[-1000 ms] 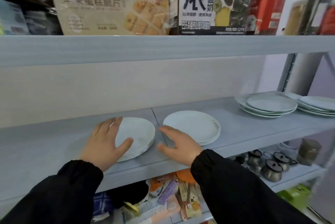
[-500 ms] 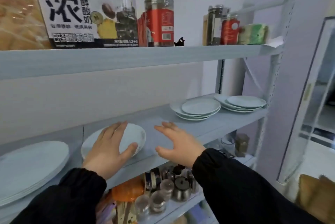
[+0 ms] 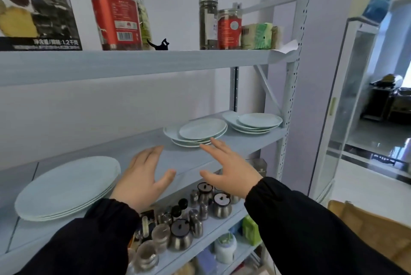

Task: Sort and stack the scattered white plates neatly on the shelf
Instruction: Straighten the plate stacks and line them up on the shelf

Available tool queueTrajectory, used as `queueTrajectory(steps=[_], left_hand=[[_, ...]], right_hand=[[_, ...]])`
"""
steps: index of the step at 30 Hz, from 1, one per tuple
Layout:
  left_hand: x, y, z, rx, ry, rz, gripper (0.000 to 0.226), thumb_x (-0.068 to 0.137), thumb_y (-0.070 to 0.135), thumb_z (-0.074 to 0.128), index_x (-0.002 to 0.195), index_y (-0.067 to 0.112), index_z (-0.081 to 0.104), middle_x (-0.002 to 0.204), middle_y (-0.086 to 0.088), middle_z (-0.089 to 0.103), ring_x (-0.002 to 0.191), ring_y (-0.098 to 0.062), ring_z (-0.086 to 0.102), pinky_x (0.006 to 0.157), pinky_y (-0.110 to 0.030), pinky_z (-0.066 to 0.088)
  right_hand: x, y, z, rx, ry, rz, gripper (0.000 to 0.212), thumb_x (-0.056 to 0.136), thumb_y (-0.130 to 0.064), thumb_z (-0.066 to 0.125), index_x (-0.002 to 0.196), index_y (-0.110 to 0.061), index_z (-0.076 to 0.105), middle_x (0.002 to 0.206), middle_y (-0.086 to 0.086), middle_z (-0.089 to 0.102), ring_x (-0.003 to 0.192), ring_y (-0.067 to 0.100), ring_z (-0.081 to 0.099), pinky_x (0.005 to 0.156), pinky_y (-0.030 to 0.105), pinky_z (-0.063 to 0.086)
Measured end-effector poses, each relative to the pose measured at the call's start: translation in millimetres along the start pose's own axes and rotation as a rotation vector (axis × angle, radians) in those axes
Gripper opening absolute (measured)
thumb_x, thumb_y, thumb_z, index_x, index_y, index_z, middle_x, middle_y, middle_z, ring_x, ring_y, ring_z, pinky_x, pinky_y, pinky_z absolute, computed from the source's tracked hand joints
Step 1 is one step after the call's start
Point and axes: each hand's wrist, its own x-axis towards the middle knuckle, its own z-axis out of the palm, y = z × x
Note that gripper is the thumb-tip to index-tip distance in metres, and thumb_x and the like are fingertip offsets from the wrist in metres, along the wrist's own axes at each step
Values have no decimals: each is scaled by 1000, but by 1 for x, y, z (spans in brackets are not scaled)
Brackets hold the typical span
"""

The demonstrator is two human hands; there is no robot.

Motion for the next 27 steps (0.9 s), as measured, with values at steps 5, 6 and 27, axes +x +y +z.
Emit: queueTrajectory(steps=[5,6,27], left_hand=[[24,14,15,-46,0,-3,73,91,61,38,153,29,15,157,4,22,144,-12,15,114,-31,19],[30,14,19,-56,-6,0,73,91,61,38,153,30,14,157,5,22,144,-11,14,114,-31,19],[238,-38,104,-195,17,-34,69,94,54,42,152,21,23,154,-5,30,141,-22,21,113,-37,24]], right_hand=[[3,22,-10,22,20,41,69,89,-51,56,149,-47,24,162,-15,5,148,1,-1,119,28,12],[6,27,-11,23,22,49,69,89,-50,57,149,-47,24,162,-15,6,148,1,-1,118,27,12],[164,134,-7,12,56,212,69,88,-52,58,148,-46,26,162,-13,12,148,6,12,116,32,24]])
